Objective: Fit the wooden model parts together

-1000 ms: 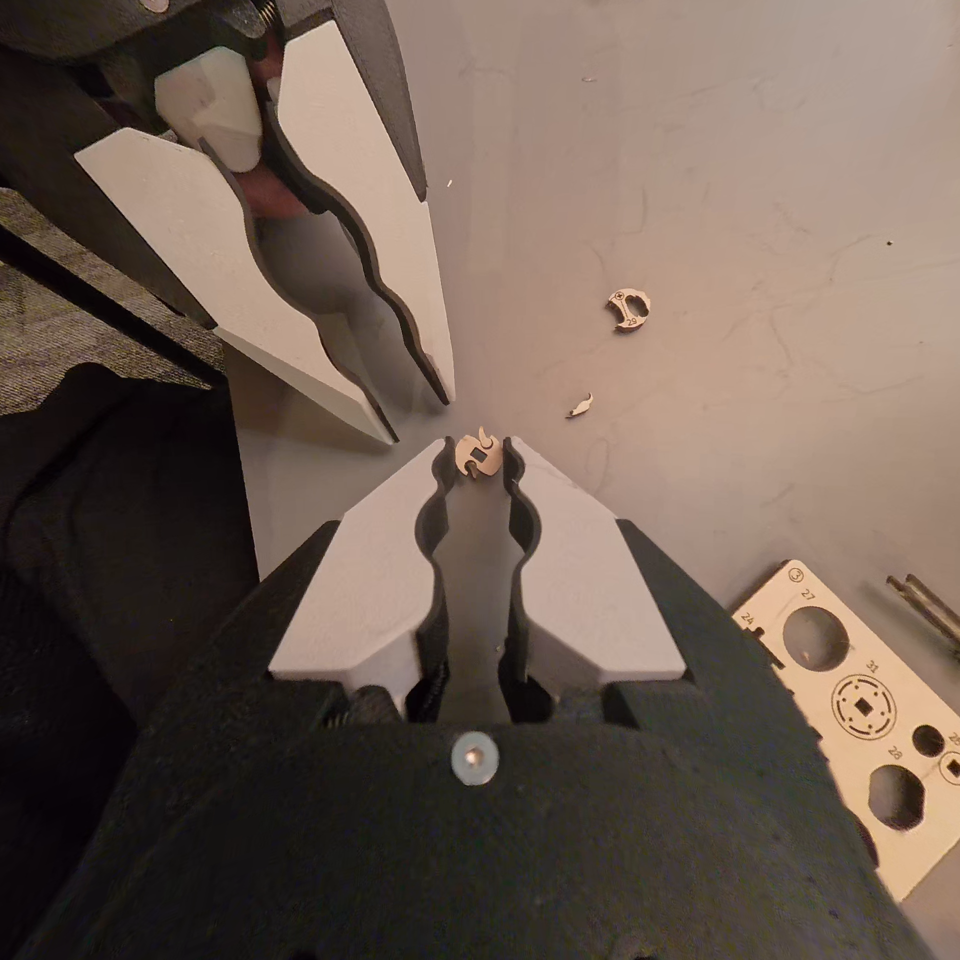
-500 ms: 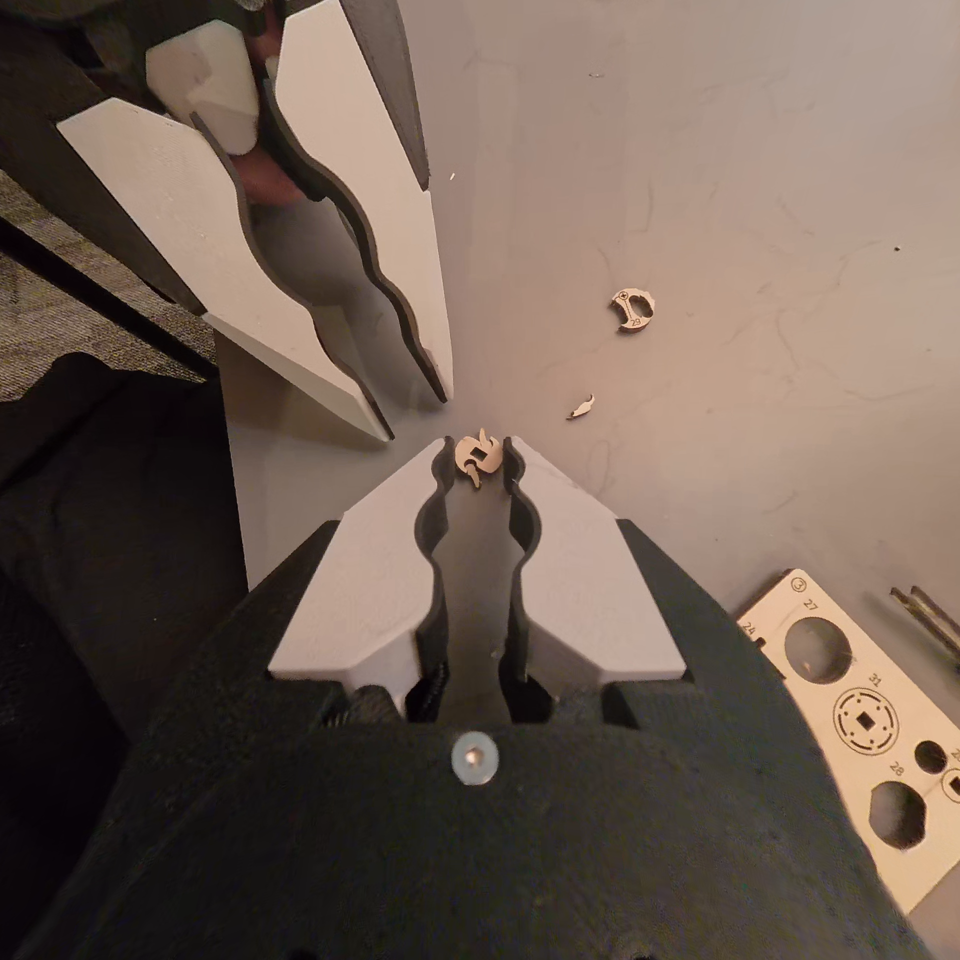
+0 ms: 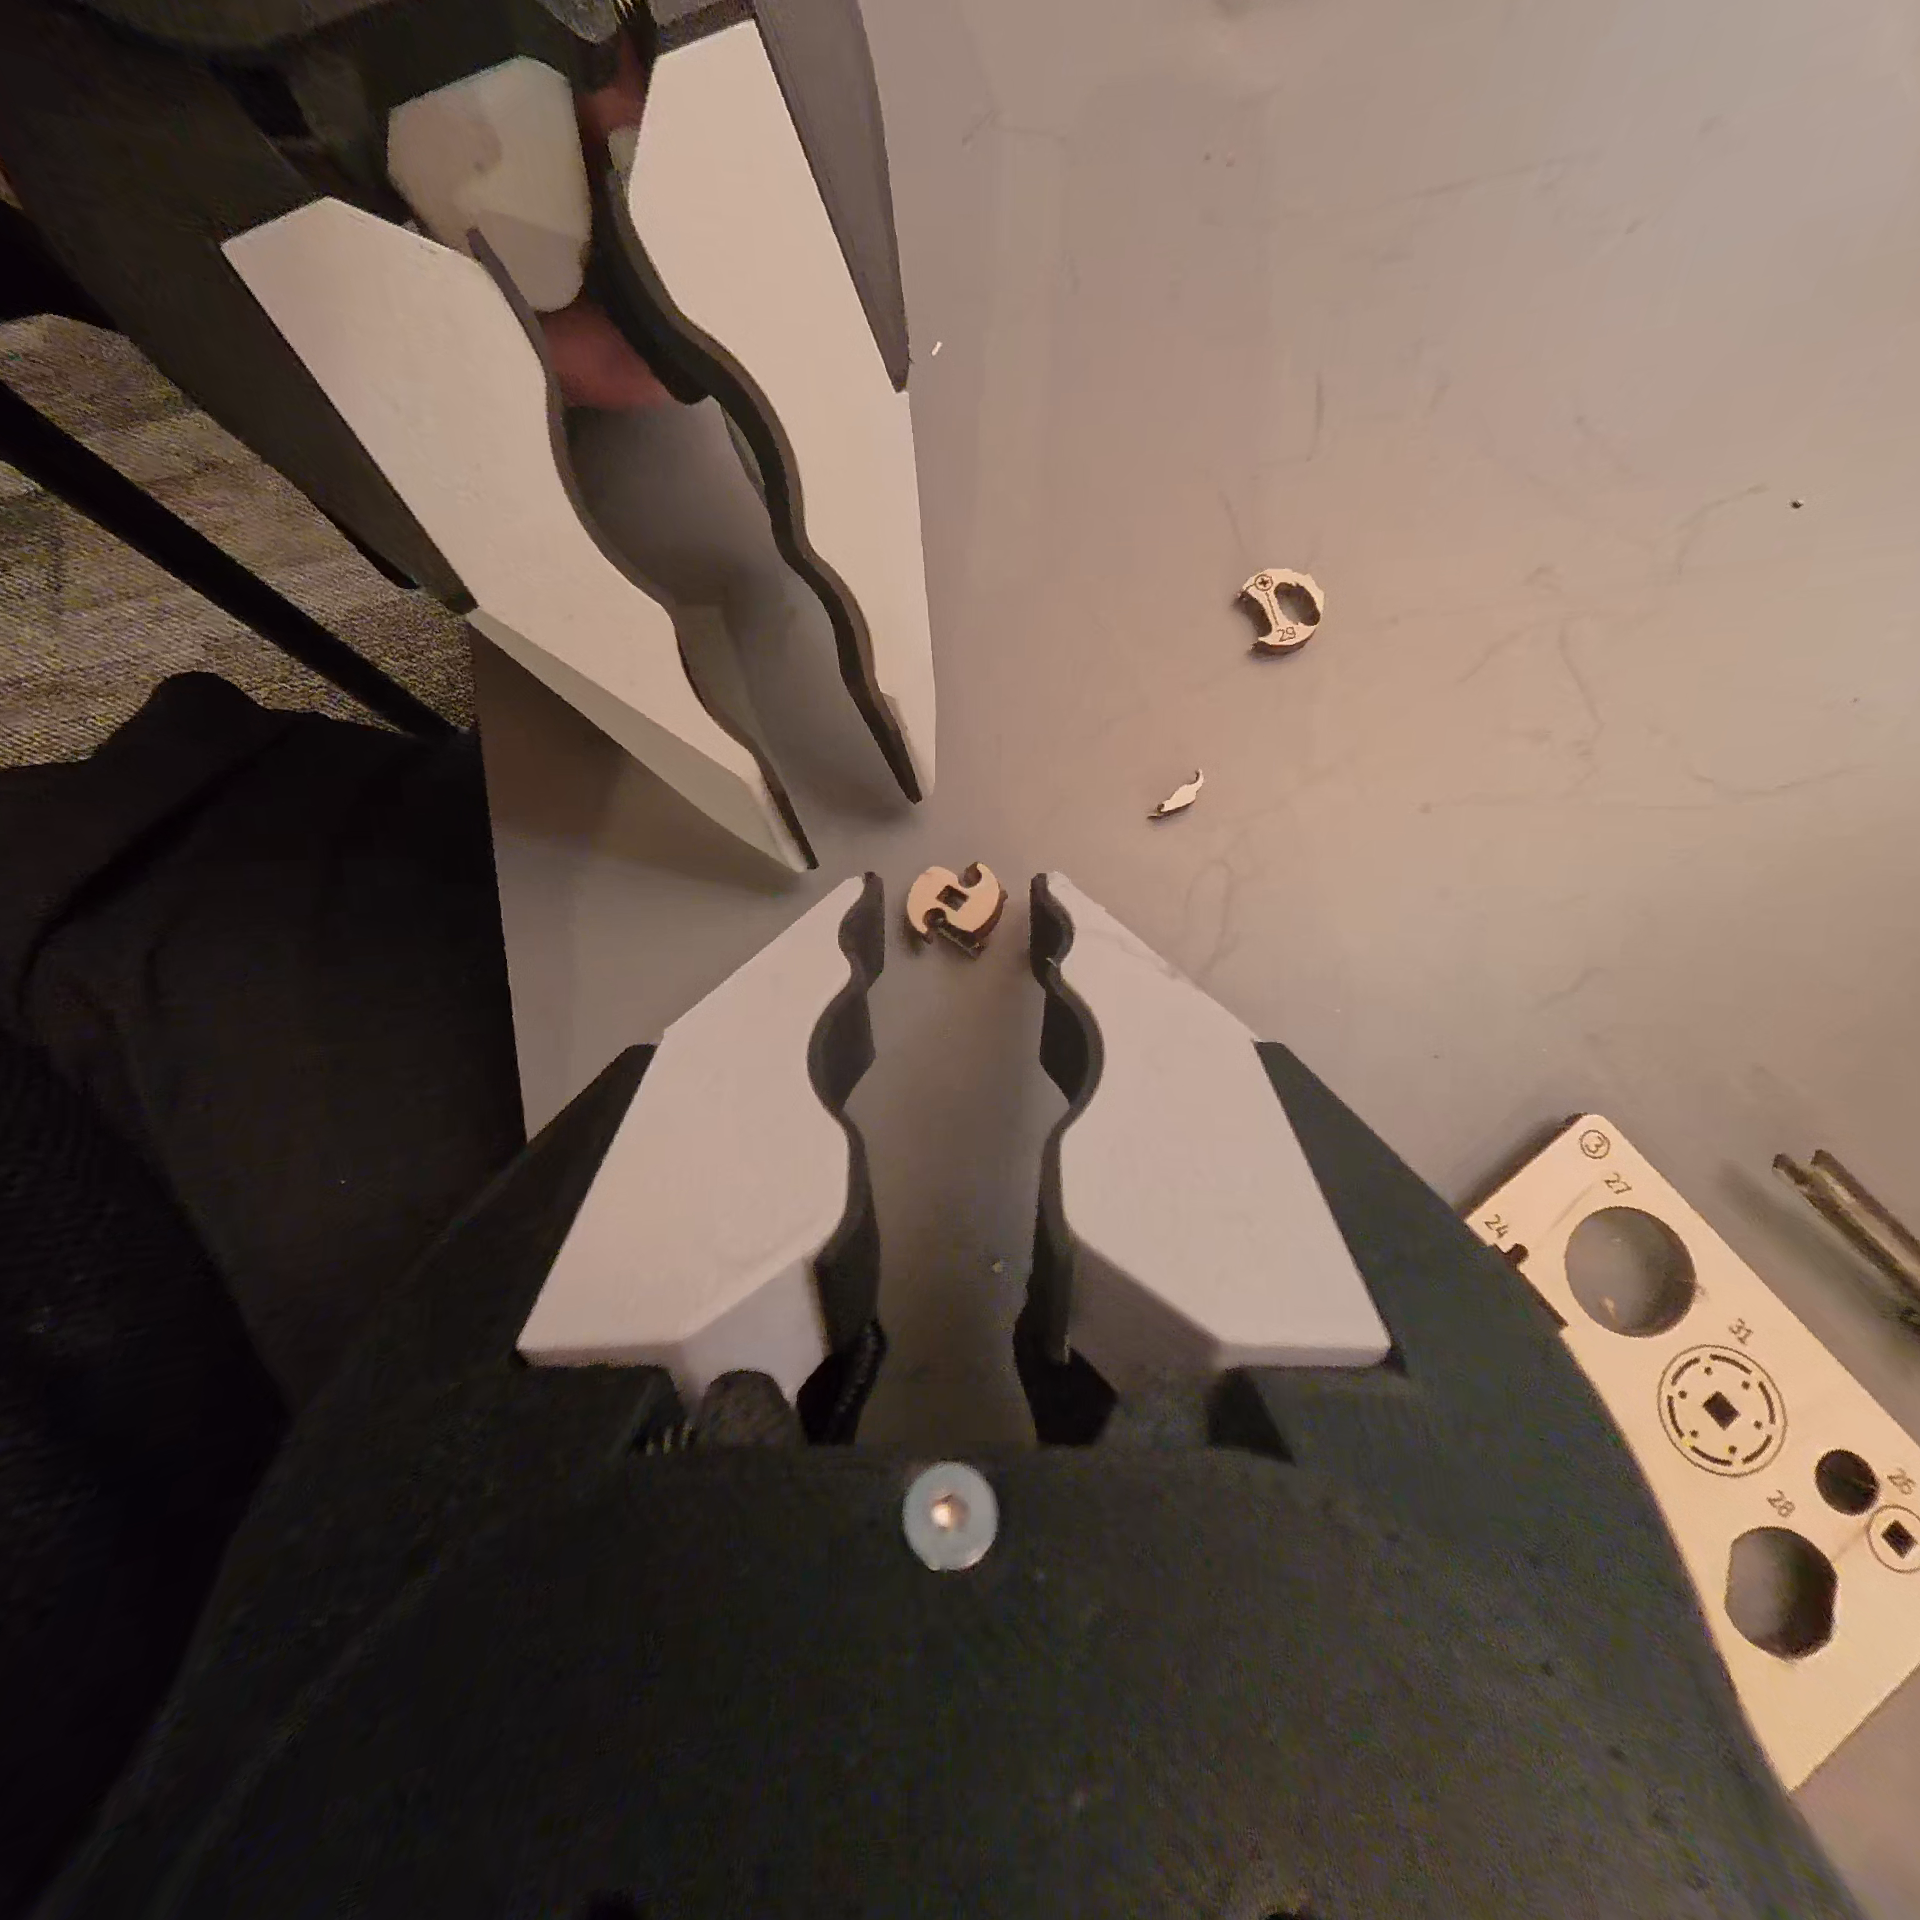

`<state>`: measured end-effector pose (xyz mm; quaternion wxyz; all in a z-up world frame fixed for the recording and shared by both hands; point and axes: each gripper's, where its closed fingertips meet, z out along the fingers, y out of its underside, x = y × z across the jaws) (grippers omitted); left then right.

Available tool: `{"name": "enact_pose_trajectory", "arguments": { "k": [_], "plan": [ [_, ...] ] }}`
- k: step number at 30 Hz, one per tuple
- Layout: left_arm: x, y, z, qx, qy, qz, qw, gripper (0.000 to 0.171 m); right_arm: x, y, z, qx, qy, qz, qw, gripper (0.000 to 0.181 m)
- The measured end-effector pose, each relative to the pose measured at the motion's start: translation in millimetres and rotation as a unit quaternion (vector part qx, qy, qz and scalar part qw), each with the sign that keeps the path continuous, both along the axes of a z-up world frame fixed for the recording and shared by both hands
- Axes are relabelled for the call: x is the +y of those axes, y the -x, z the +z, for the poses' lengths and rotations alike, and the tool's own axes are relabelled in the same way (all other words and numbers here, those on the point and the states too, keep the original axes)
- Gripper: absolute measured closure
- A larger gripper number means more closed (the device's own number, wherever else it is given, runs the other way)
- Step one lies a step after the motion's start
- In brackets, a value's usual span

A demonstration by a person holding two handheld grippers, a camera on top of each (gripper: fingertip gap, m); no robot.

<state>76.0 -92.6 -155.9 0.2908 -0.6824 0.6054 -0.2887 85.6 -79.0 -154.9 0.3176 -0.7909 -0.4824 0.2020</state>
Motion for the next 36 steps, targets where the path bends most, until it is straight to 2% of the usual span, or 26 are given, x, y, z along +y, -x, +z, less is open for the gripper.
{"name": "enact_pose_trajectory", "arguments": {
  "k": [3, 7, 12, 17, 27, 36],
  "plan": [
    [0.0, -0.1, -0.5, 0.002, 0.0, 0.0, 1.0, 0.151, -0.3, -0.8, -3.2, -0.014, -0.009, 0.003, 1.0, 0.166],
    [0.5, 0.1, 0.0, 0.0, -0.001, 0.002, 1.0, 0.151, 1.8, 0.4, 0.1, -0.007, -0.017, -0.002, 1.0, 0.166],
    [1.4, -1.3, 0.6, -0.001, 0.0, 0.004, 1.0, 0.151, 3.7, -5.8, 17.8, 0.019, -0.025, -0.015, 0.999, 0.166],
    [6.9, -8.7, 9.2, 0.002, -0.01, 0.008, 1.0, 0.148, 5.1, -31.6, 40.6, 0.056, -0.028, -0.053, 0.997, 0.166],
    [5.7, -58.0, 35.4, 0.019, -0.048, -0.005, 0.999, 0.147, -6.0, -121.9, 80.8, 0.085, -0.064, -0.13, 0.986, 0.166],
    [-30.3, -151.6, 52.9, -0.014, -0.037, -0.037, 0.999, 0.148, -35.7, -245.6, 100.8, 0.097, -0.082, -0.228, 0.965, 0.166]
  ]
}}
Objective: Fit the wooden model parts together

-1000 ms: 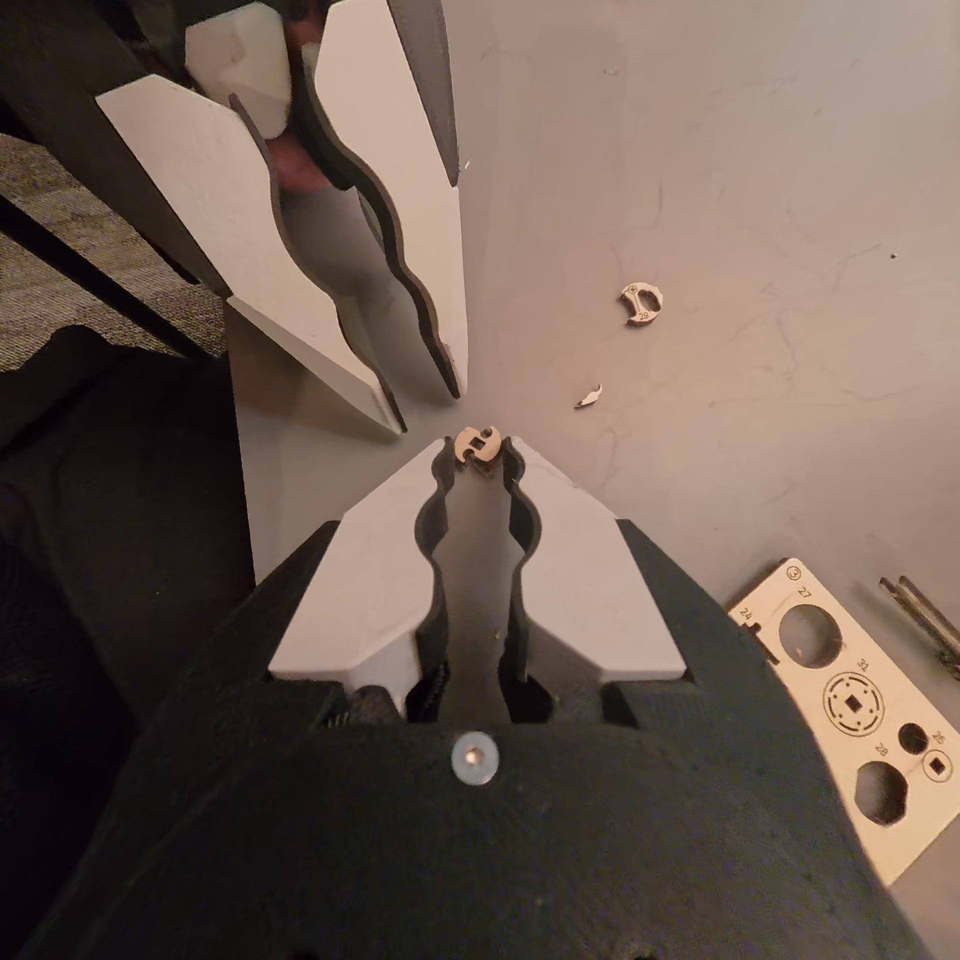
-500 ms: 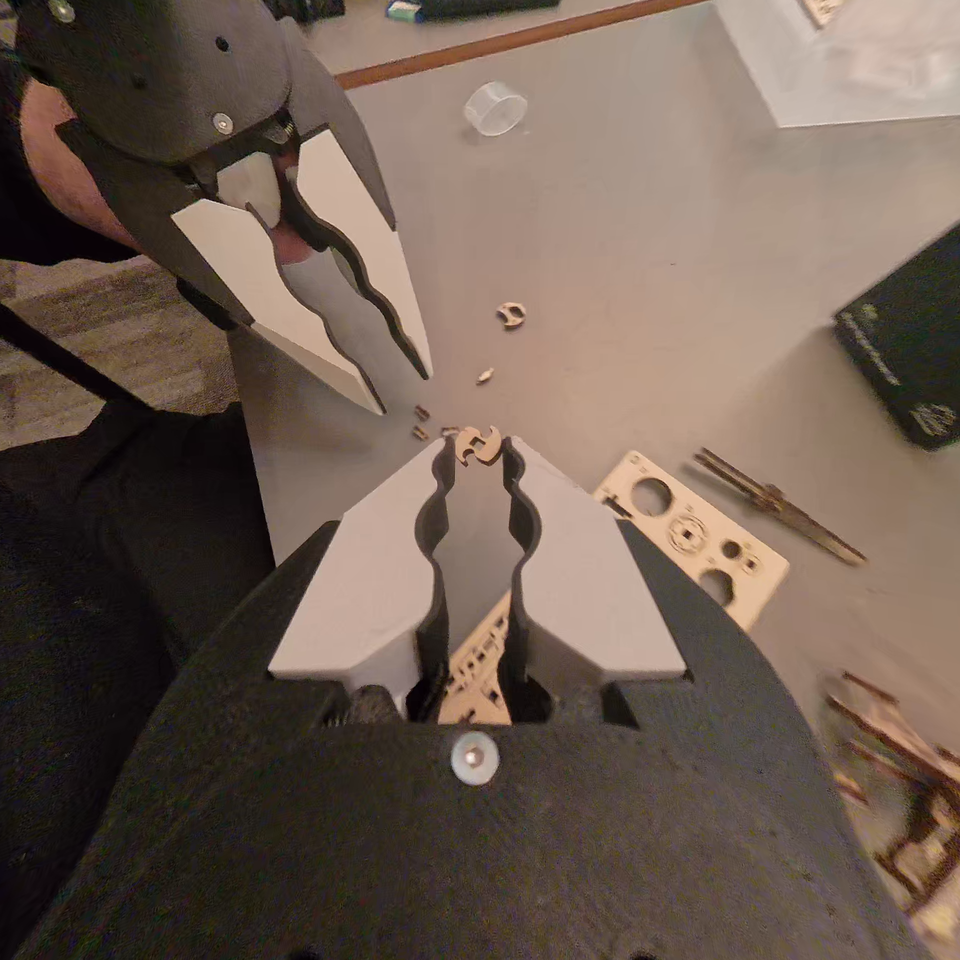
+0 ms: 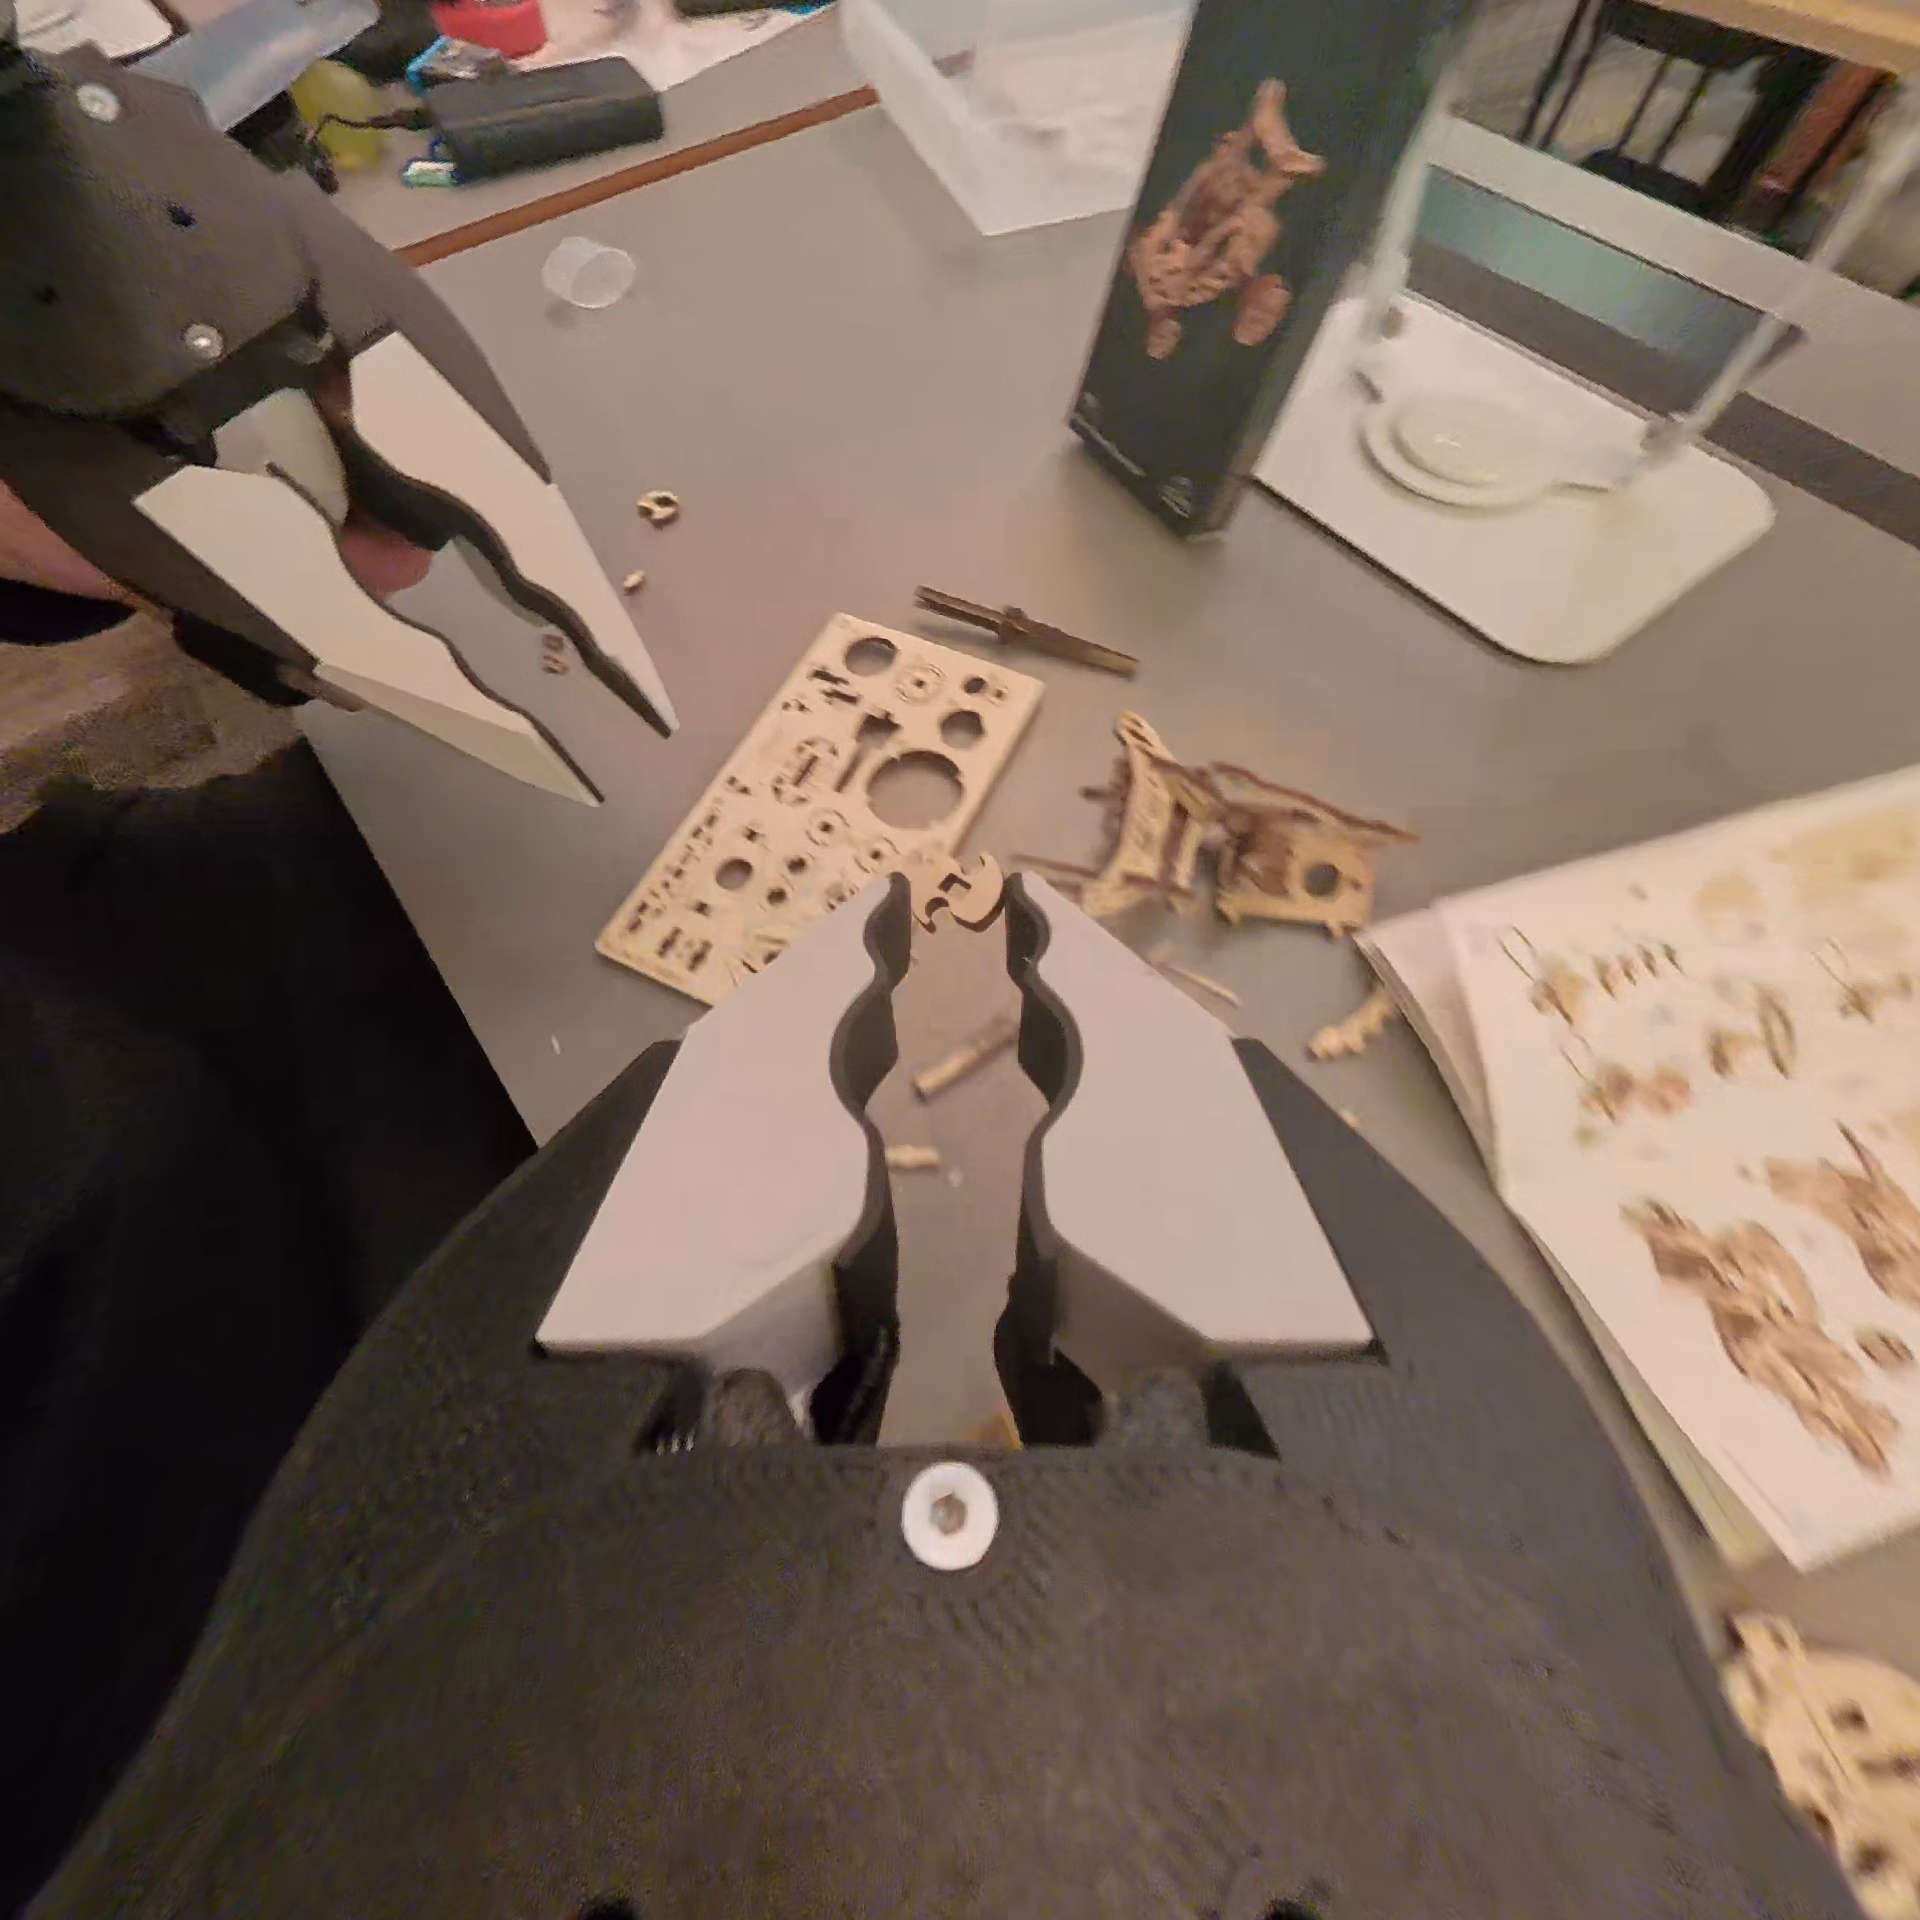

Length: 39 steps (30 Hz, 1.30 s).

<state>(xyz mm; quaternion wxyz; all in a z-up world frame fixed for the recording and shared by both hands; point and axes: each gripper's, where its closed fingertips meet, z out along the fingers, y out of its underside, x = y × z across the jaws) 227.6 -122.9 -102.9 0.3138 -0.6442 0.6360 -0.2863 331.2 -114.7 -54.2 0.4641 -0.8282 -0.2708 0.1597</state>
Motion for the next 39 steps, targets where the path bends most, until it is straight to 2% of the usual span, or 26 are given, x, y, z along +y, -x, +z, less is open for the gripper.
{"name": "enact_pose_trajectory", "arguments": {
  "k": [8, 17, 23, 33, 39],
  "plan": [
    [-43.5, -76.7, -3.0, -0.013, 0.01, -0.04, 0.999, 0.146, -34.7, -84.8, -7.4, 0.023, -0.002, -0.056, 0.998, 0.166],
    [-68.7, -125.9, -7.7, -0.011, 0.011, -0.062, 0.998, 0.146, -49.6, -123.5, -24.0, 0.058, -0.006, -0.079, 0.995, 0.166],
    [-68.9, -135.3, -16.5, 0.011, 0.013, -0.06, 0.998, 0.146, -58.2, -125.9, -32.6, 0.075, -0.005, -0.064, 0.995, 0.166],
    [-66.9, -152.2, -21.8, 0.011, 0.009, -0.062, 0.998, 0.147, -78.5, -85.4, -41.2, 0.08, 0.009, 0.016, 0.997, 0.166],
    [-64.1, -161.5, -13.2, -0.005, 0.008, -0.07, 0.997, 0.148, -73.8, -73.4, -52.6, 0.047, 0.013, -0.002, 0.999, 0.166]
  ]
}}
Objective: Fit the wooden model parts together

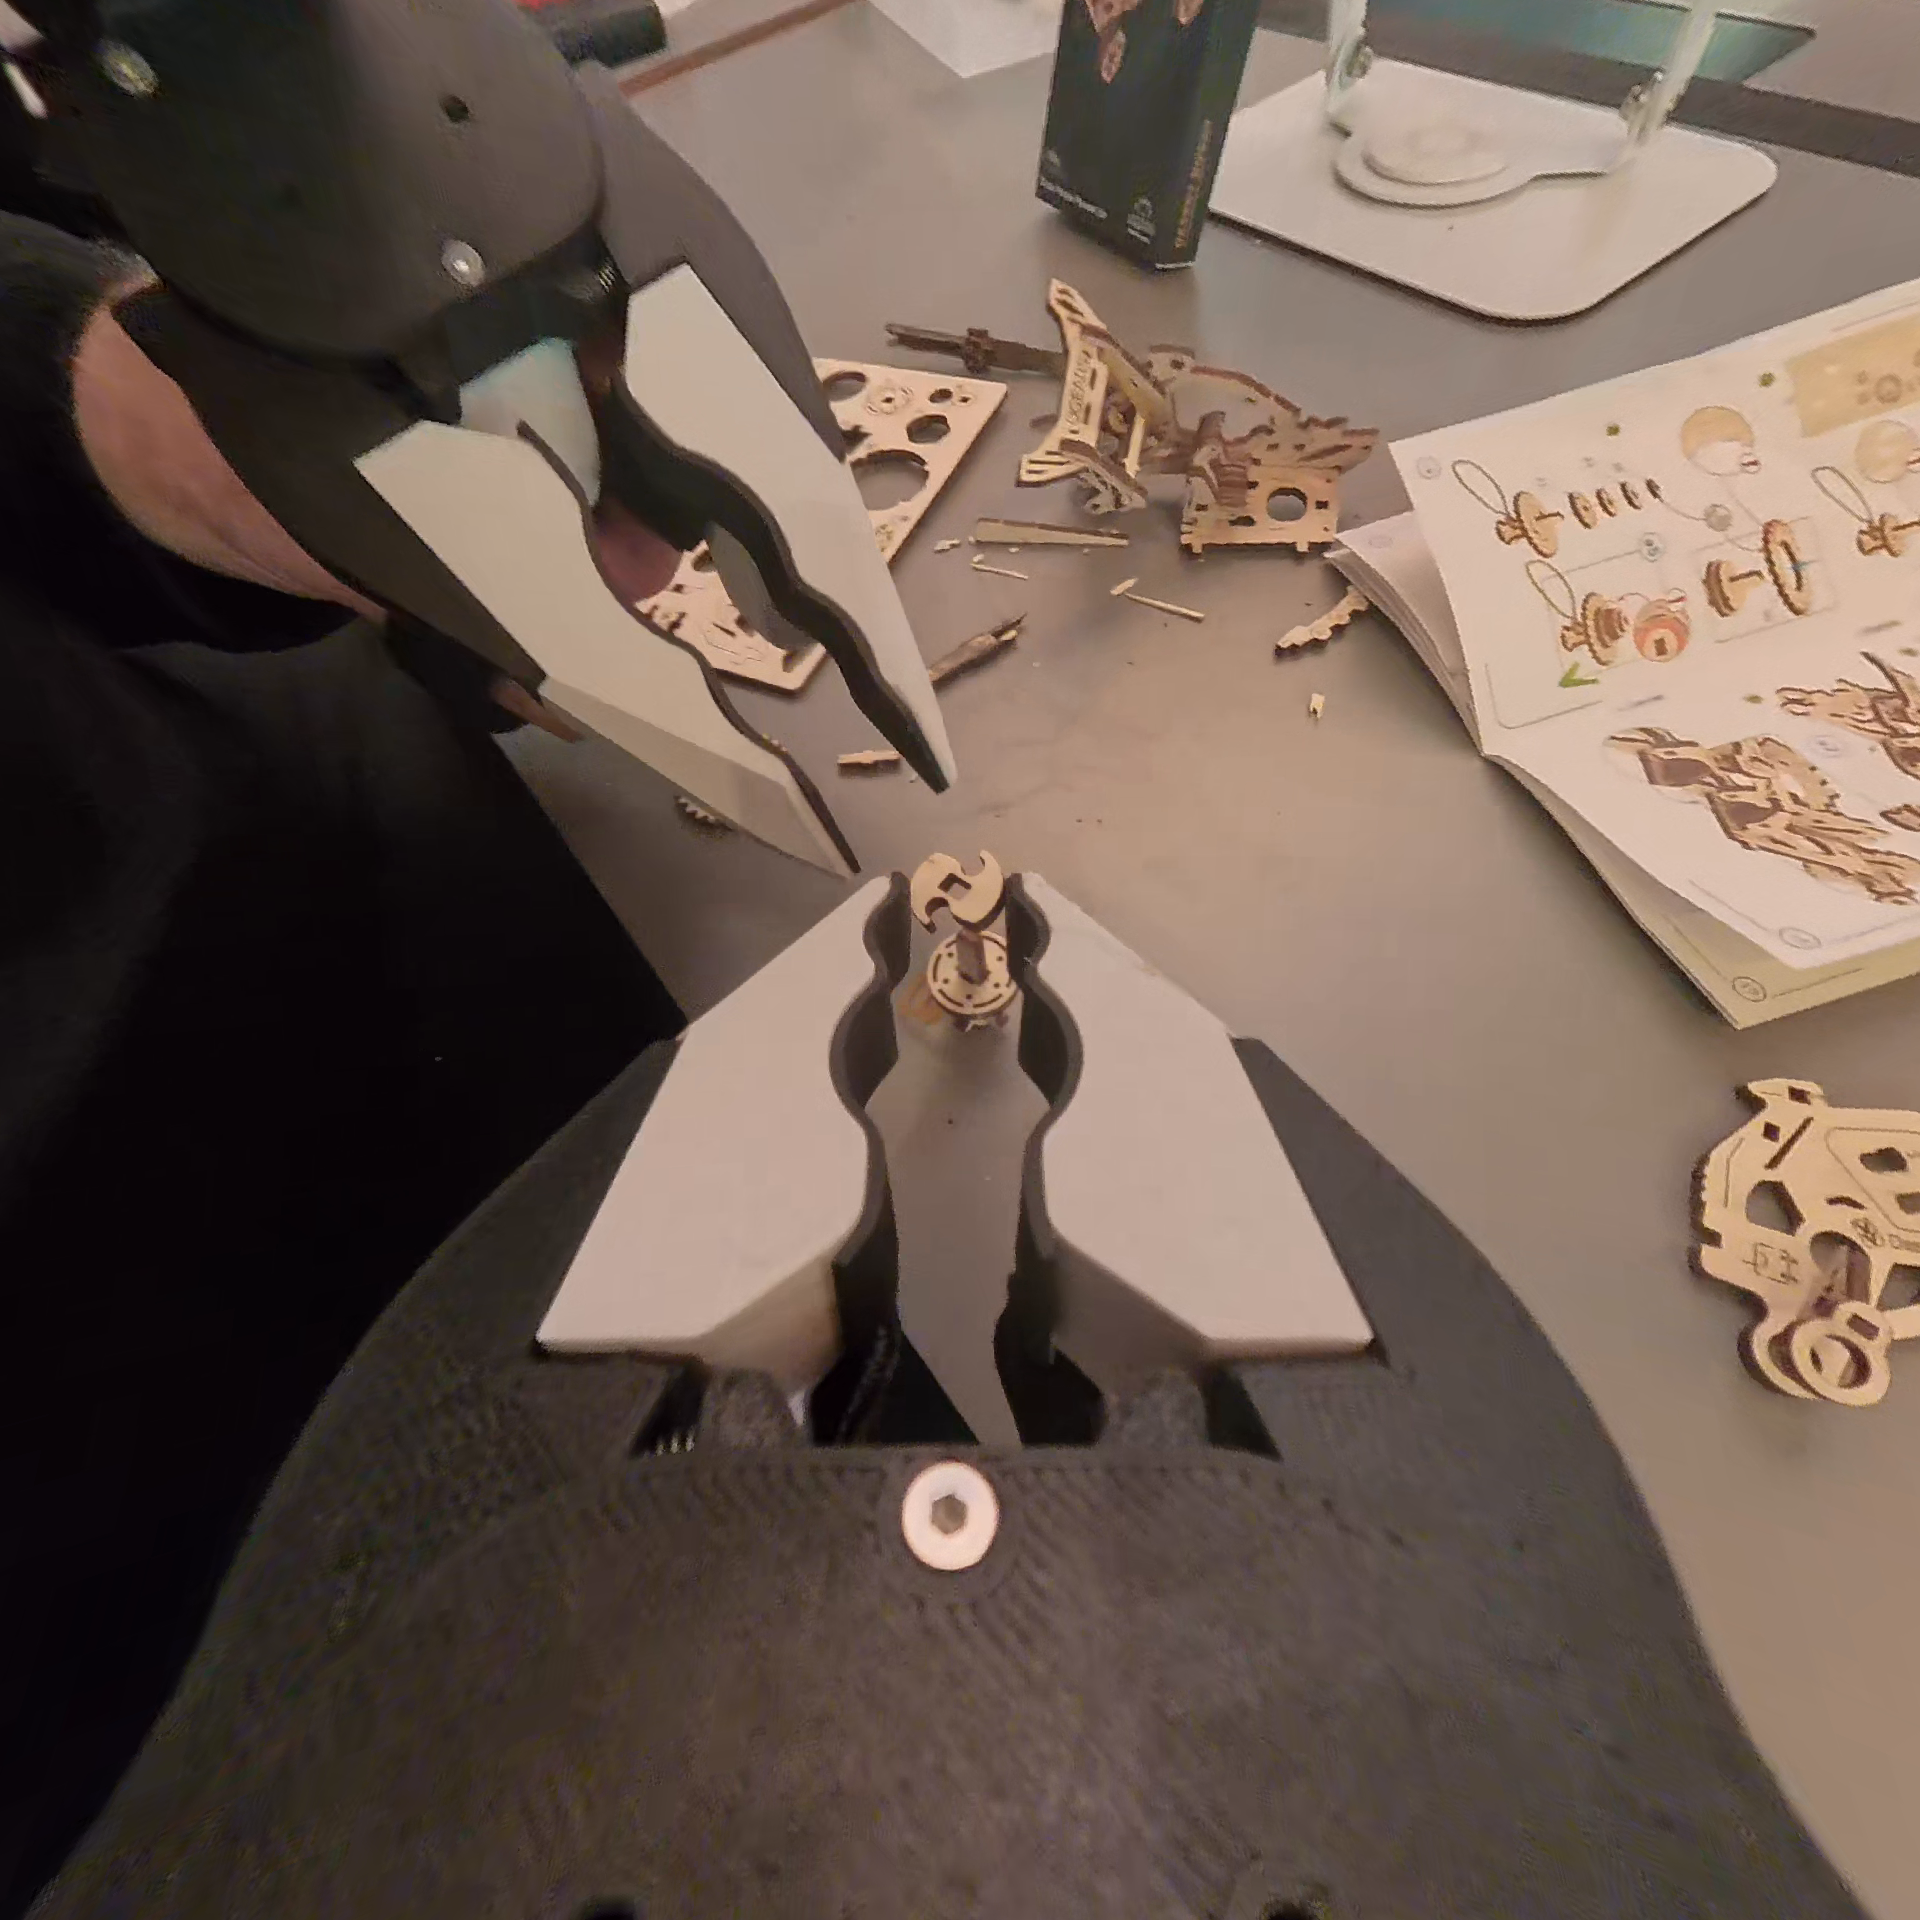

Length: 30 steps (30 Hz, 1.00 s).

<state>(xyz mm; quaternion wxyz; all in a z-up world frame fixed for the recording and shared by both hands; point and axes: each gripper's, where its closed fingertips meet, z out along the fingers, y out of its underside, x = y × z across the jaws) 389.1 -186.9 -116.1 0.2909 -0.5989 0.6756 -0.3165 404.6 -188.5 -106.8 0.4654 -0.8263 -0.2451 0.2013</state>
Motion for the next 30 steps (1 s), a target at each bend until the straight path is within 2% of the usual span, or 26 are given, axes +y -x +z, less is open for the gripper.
{"name": "enact_pose_trajectory", "arguments": {
  "k": [6, 14, 30],
  "plan": [
    [1.0, -6.9, 5.2, -0.006, -0.01, -0.026, 1.0, 0.15, -0.7, -2.5, -6.9, -0.001, 0.008, -0.011, 1.0, 0.166],
    [-15.1, -9.9, -0.5, 0.0, -0.026, -0.074, 0.997, 0.154, -1.9, -1.3, -10.0, 0.014, 0.021, -0.008, 1.0, 0.166],
    [-25.7, -12.5, -3.0, -0.002, -0.019, -0.09, 0.996, 0.155, -2.0, -2.8, -11.3, 0.039, 0.028, -0.016, 0.999, 0.166]
  ]
}}
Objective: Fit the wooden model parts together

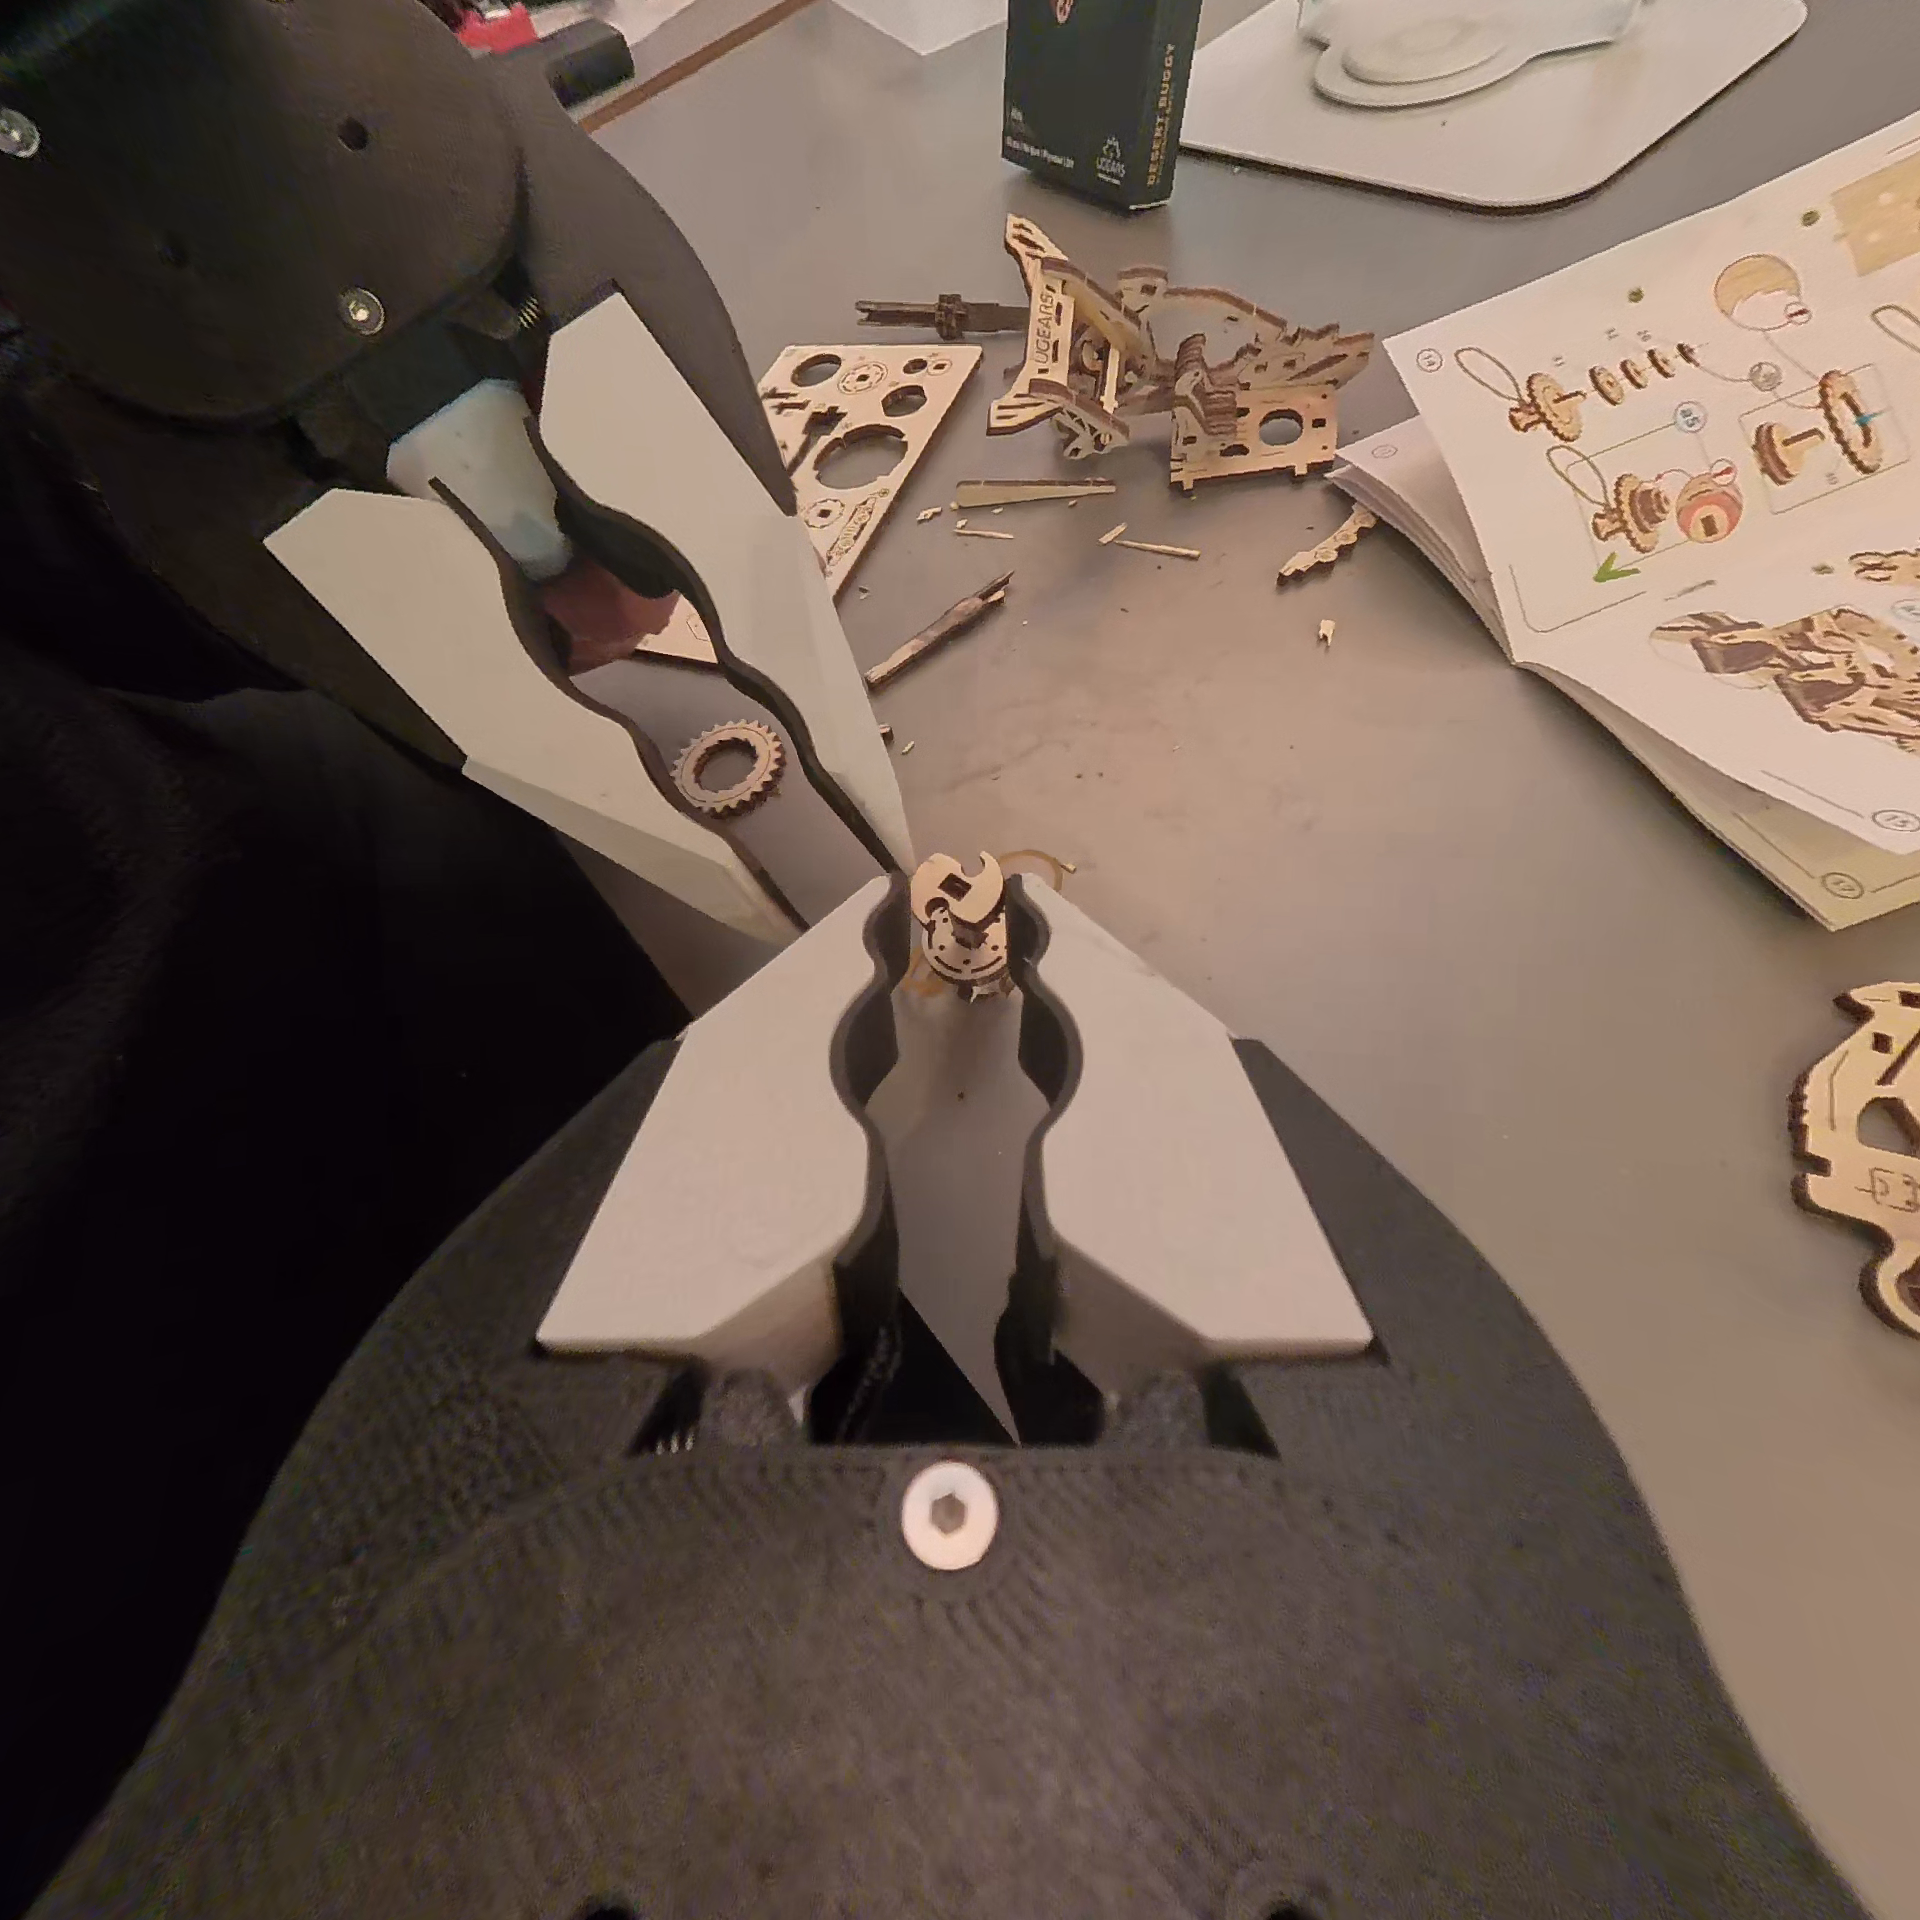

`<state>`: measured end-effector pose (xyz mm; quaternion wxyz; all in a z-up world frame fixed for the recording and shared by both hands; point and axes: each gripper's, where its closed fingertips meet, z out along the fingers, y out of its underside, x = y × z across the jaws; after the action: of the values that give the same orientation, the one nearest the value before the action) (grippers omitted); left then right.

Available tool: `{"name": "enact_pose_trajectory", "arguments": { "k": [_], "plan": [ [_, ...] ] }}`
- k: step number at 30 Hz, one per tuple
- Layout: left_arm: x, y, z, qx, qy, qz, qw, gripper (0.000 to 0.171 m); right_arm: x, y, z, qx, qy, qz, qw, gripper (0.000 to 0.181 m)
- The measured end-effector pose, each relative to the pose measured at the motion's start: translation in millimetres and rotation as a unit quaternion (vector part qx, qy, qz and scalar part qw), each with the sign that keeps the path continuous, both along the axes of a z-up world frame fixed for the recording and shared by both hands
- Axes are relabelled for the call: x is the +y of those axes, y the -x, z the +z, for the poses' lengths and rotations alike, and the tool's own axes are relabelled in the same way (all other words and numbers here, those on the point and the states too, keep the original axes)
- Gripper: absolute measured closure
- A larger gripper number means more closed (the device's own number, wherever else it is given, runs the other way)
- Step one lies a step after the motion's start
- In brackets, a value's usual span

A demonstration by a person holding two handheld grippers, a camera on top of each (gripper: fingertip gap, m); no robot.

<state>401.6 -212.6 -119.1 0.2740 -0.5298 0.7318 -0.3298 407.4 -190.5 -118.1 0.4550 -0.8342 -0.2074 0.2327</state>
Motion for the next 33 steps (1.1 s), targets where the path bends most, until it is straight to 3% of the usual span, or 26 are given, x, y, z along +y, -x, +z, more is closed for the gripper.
{"name": "enact_pose_trajectory", "arguments": {
  "k": [33],
  "plan": [
    [-0.2, 3.2, -2.5, -0.01, -0.002, 0.006, 1.0, 0.153, -2.4, 2.9, 1.8, 0.037, -0.013, 0.014, 0.999, 0.166]
  ]
}}
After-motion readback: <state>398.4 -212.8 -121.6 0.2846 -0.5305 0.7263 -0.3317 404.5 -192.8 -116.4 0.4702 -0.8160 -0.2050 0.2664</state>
